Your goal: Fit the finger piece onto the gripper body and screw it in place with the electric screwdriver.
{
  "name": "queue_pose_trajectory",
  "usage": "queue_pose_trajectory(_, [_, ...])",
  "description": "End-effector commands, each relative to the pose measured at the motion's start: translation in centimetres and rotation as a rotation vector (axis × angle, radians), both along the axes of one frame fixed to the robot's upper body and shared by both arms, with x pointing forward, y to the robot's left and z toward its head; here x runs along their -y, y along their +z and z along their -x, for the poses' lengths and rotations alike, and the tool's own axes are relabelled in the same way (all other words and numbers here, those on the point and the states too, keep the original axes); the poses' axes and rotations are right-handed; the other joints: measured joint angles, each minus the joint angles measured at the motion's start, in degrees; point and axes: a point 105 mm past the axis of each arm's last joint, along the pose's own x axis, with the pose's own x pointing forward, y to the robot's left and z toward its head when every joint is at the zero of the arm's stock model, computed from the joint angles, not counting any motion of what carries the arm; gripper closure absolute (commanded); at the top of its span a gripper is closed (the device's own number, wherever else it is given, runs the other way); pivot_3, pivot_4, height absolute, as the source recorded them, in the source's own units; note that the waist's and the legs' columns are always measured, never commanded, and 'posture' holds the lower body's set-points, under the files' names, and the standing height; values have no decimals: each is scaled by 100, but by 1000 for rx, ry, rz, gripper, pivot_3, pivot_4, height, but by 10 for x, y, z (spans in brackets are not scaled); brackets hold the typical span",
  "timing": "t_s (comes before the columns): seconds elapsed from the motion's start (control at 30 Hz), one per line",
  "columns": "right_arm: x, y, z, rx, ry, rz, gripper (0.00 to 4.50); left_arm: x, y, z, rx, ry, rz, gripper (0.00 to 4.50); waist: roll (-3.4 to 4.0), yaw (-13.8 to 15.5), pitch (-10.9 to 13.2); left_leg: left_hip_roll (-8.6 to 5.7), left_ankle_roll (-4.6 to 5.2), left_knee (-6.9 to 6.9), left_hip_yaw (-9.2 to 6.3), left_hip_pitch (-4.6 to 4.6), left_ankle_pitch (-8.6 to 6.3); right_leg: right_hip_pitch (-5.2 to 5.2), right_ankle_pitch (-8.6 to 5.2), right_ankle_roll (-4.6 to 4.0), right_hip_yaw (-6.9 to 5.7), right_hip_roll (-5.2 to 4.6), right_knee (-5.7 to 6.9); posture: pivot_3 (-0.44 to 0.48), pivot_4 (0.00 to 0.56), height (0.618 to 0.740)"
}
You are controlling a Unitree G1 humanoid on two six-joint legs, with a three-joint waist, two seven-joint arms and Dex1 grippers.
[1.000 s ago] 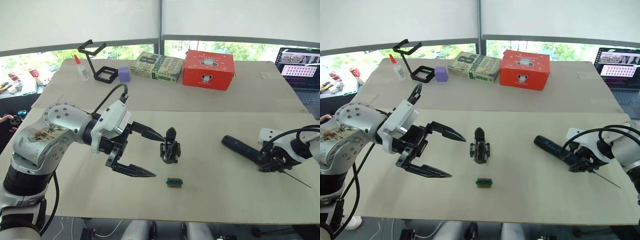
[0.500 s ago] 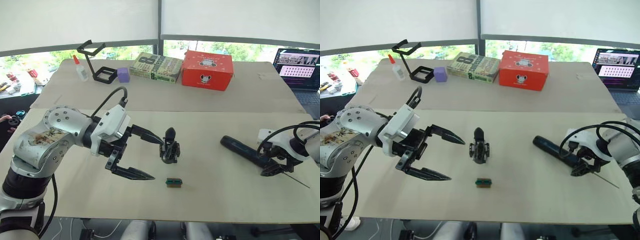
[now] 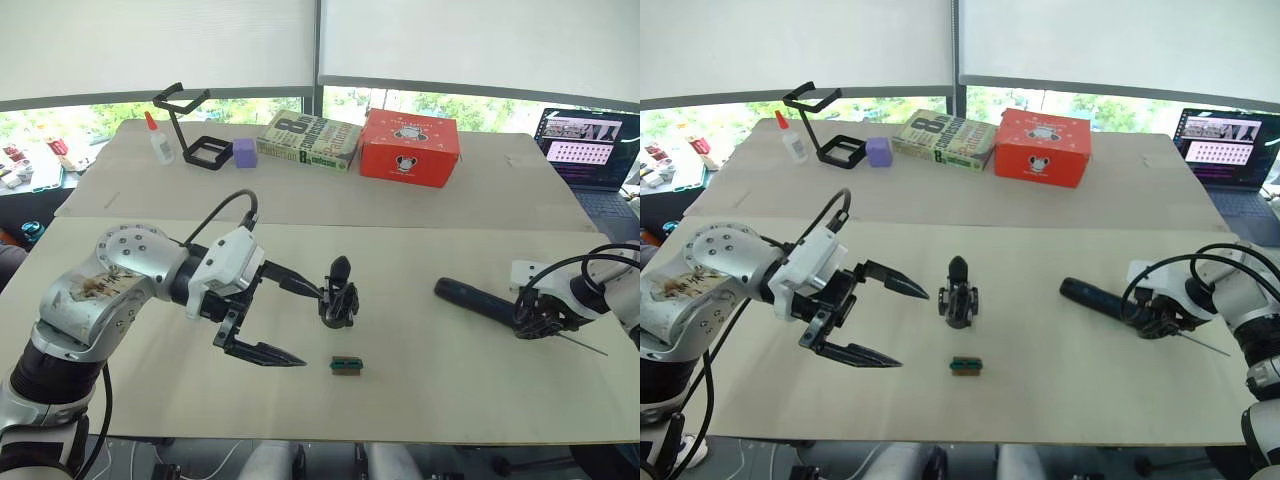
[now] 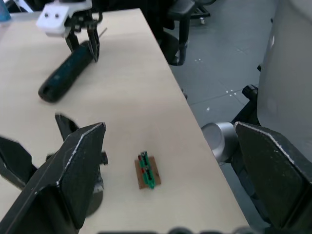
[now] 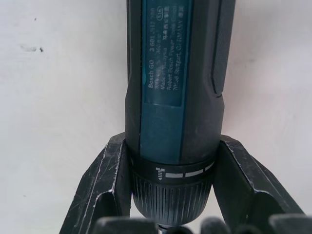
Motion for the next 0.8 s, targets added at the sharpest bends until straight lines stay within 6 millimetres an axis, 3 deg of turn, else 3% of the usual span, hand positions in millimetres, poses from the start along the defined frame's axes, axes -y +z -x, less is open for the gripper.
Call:
queue_pose_trajectory(0.03, [6, 15, -6, 164, 79, -22, 2589, 3, -5, -4, 11, 30, 37, 0, 2, 5, 1, 0, 1, -1, 0, 0, 0, -1, 0, 0, 0, -1, -1, 0, 150, 740])
queue_pose_trajectory(0.17, [-16, 46, -15, 392, 88, -264, 2589, -6, -10, -12, -10, 96, 84, 0, 28, -16, 17, -1, 0, -9, 5, -12, 0, -19, 0, 0, 6, -4, 7, 0, 150, 740])
queue_pose_trajectory(0.27, [-33, 74, -9, 546, 44, -476, 2589, -15, -14, -14, 8, 118, 99, 0, 70, -44, 33, 4, -11, -25, 10, -26, 7, -46, 0, -1, 14, -2, 15, 0, 150, 740])
queue_pose_trajectory(0.37, [-62, 104, 12, 657, 3, -734, 2589, -23, -19, -14, 16, 129, 96, 0, 81, -17, 30, 12, -28, -38, 7, -71, 18, -98, -1, -2, 12, 2, 32, 0, 150, 740])
queue_pose_trajectory(0.57, [-142, 157, 54, 758, 56, -1087, 2589, -32, -30, -11, 7, 161, 87, 0, 94, 8, 35, 8, -22, -27, 4, -92, 16, -119, -1, -2, 15, -2, 73, 0, 150, 740])
queue_pose_trajectory(0.67, [-181, 165, 74, 714, 120, -1244, 2589, -36, -35, -7, 21, 170, 89, 0, 92, 39, 36, 6, -19, -31, 3, -86, 13, -113, -1, -2, 14, -4, 60, 0, 150, 740])
queue_pose_trajectory(0.8, [-229, 153, 102, 607, 352, -1325, 2589, -41, -47, 2, 25, 130, 44, 0, 90, 97, 37, 3, -17, -32, -1, -89, 12, -110, -1, -2, 10, -3, 41, 0, 150, 740])
